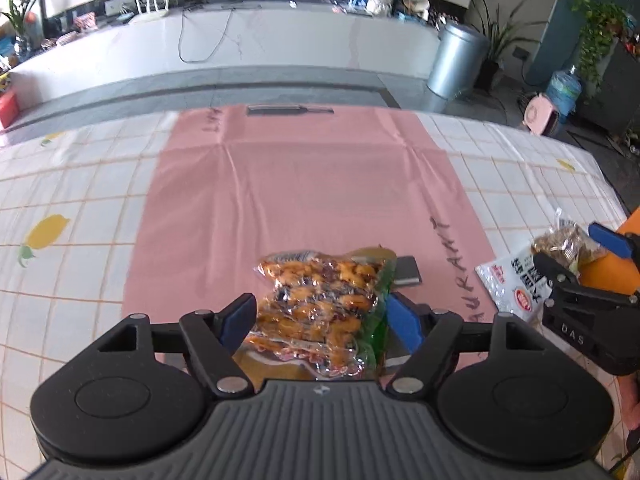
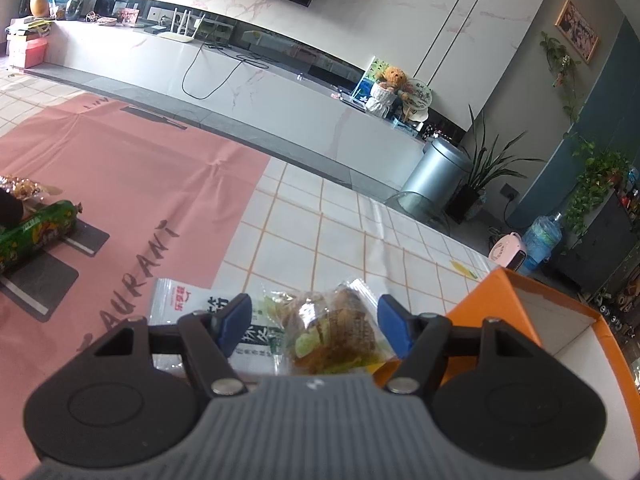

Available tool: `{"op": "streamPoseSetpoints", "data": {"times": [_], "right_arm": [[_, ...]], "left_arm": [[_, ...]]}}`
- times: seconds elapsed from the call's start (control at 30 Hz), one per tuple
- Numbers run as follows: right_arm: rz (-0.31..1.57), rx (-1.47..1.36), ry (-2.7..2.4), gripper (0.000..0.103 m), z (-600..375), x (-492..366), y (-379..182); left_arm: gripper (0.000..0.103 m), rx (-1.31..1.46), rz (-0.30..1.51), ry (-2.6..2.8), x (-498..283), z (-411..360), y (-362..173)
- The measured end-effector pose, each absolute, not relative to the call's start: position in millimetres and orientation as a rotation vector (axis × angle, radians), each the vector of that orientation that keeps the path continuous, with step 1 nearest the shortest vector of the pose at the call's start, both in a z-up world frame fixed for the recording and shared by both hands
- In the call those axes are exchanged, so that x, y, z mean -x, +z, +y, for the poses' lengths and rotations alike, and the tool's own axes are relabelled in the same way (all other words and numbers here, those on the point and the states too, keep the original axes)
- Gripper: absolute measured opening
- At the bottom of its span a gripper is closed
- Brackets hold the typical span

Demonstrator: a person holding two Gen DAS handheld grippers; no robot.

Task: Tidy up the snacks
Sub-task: 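Grasp the orange nut packet with the left tool while the right tool grasps the clear seaweed-snack bag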

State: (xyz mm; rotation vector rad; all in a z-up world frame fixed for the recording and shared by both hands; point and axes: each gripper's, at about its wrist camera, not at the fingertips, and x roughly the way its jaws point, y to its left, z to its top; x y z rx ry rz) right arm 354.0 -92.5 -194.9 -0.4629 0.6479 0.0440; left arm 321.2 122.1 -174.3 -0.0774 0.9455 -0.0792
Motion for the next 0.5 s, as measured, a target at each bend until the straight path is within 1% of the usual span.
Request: {"op": "streamPoseSetpoints", "data": {"times": [0.07,0.13,0.2,0.23,0.27,0.3,0.33,0.5], "right_arm": [[0.648,0.472,0.043,0.065,-92,-355,-197],[0.640,0.478,0.032,0.057,-92,-355,-198],[0.638,0.465,0.040,0.054,-94,-354,-197],[0.634,0.467,0.044,0.053,-94,-352,-196],[0.630,0.470,0.048,0.050,-94,-350,-196],[0.626,0.469,0.053,0.047,-94,-348,-194],[0.622,0.463,0.057,0.037,-93,-345,-192],[0.645,0.427,0.110,0.038,-91,-321,-184]], "left_arm": [[0.093,0.069,0.942,-0.084,-322,122,-178],[0.094,0.090,0.943,-0.089,-322,125,-180],[0.092,0.094,0.941,-0.093,-320,126,-180],[0.087,0.104,0.940,-0.098,-319,126,-179],[0.087,0.112,0.943,-0.097,-318,126,-178],[0.086,0.113,0.949,-0.096,-316,125,-178],[0.086,0.112,0.950,-0.099,-312,124,-177],[0.085,0.152,0.985,-0.115,-287,116,-174]]}}
